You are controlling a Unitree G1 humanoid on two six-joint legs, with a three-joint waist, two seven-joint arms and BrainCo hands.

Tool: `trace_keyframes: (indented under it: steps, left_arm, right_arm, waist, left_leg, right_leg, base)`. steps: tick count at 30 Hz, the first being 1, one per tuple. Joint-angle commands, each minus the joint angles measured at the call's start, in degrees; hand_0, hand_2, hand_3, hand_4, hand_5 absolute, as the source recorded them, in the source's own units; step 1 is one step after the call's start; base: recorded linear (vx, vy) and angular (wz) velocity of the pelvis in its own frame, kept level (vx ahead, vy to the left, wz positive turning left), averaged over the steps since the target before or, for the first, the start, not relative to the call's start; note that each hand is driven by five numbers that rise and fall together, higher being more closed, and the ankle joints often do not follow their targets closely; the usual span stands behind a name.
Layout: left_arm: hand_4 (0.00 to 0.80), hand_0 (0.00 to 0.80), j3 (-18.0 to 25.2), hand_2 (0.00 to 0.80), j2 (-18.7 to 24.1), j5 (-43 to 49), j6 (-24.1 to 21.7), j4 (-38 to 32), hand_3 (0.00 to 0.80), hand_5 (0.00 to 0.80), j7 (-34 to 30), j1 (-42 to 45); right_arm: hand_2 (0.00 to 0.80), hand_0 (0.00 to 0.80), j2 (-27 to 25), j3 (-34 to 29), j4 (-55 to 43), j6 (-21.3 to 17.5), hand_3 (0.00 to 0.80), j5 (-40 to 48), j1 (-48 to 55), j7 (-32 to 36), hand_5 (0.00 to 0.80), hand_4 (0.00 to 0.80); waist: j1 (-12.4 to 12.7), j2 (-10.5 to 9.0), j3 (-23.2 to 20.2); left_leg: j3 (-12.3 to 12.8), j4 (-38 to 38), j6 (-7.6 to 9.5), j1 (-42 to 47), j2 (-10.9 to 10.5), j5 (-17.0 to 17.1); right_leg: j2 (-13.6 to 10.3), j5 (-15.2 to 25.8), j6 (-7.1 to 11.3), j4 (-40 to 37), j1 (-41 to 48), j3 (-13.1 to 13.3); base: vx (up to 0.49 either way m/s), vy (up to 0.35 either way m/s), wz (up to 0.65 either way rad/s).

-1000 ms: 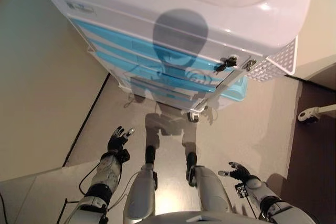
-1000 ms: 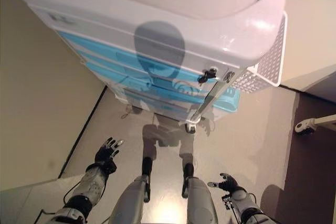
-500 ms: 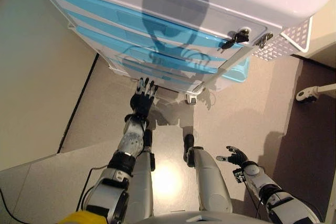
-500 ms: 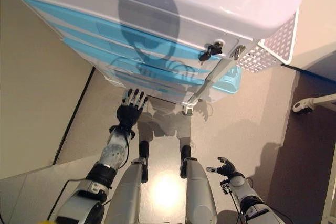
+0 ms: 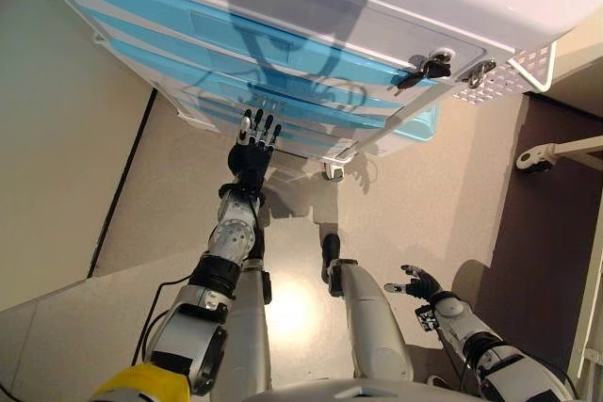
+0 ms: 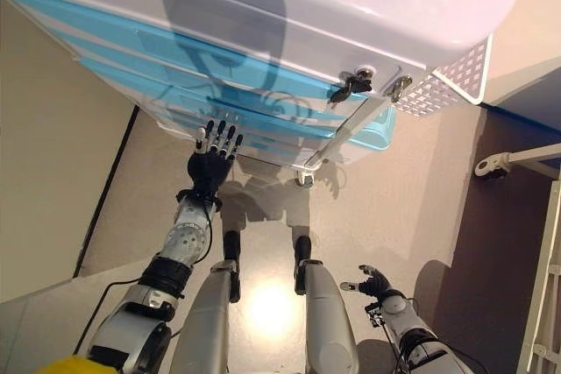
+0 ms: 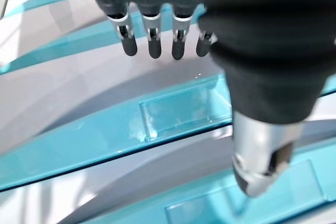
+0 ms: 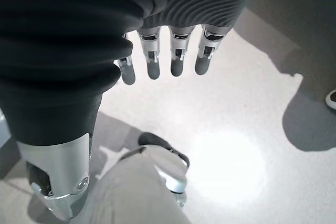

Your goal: Open the drawer and pick up the medicine

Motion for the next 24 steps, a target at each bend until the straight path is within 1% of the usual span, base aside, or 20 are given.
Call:
trace_keyframes:
  steps: [1,6,13,16,17,24]
  left_arm:
    - [0.0,0.0,0.5,0.0,-0.1,0.1,-2.1,-2.5,0.0,0.0,-3.1,-3.2]
    - [0.0,0.0,0.1,0.0,1.1,0.8,-2.3,-2.8,0.0,0.0,-3.0,-4.5]
    - [0.0,0.0,-0.5,0.0,2.3,1.9,-2.5,-4.3,0.0,0.0,-3.5,-5.5]
    - [0.0,0.0,-0.4,0.0,2.6,1.9,-2.8,-5.2,0.0,0.0,-3.4,-5.5]
    - [0.0,0.0,-0.4,0.0,2.6,1.9,-2.8,-5.2,0.0,0.0,-3.5,-5.6]
    - [0.0,0.0,-0.1,0.0,2.4,1.3,-2.6,-5.5,0.0,0.0,-3.7,-6.0]
  right_arm:
    - [0.0,0.0,-2.2,2.0,0.6,-1.2,0.0,1.8,1.7,0.2,0.0,0.0]
    - [0.0,0.0,-2.4,2.6,1.1,-1.0,0.0,1.1,1.8,0.6,0.0,0.0]
    - [0.0,0.0,-2.8,3.0,1.2,-0.9,0.0,-0.2,2.3,1.0,0.0,0.0]
    - [0.0,0.0,-2.5,3.3,0.9,-0.9,0.0,-0.4,2.6,1.3,0.0,0.0]
    - [0.0,0.0,-2.5,3.3,0.9,-1.0,0.0,-0.4,2.6,1.3,0.0,0.0]
    - [0.0,0.0,-2.4,3.4,0.9,-0.7,0.0,-0.9,3.5,1.6,0.0,0.0]
  waist:
    - [-0.3,1.72,-2.9]
    - [-0.6,1.31,-2.9]
    - [-0.8,1.9,-3.6]
    - [-0.8,2.03,-4.3]
    - [-0.9,1.79,-4.0]
    - [-1.2,2.01,-5.0]
  left_leg:
    - [0.4,3.6,2.35,-0.3,-2.2,-6.4]
    - [0.6,3.2,2.37,-0.4,-2.0,-6.2]
    - [0.8,1.9,2.4,1.3,-2.1,-6.0]
    - [1.1,0.4,2.3,2.8,-2.0,-5.6]
    - [1.5,0.2,2.56,2.1,-2.2,-3.8]
    - [1.4,-1.7,2.22,4.8,-2.3,-3.3]
  right_leg:
    - [0.8,3.9,2.77,-4.4,-0.7,1.2]
    - [0.8,4.5,2.96,-5.3,-0.5,1.2]
    - [1.0,5.0,2.95,-6.4,0.8,1.6]
    - [1.2,5.8,3.16,-7.9,2.1,1.9]
    - [0.9,7.3,2.85,-8.4,1.6,1.7]
    - [0.8,8.0,2.92,-10.9,4.6,1.7]
  base:
    - [0.0,0.004,-0.09]
    - [0.0,0.001,-0.01]
    - [0.0,0.0,0.0]
    - [-0.012,0.0,-0.02]
    - [-0.067,-0.006,-0.05]
    - [0.007,-0.01,-0.07]
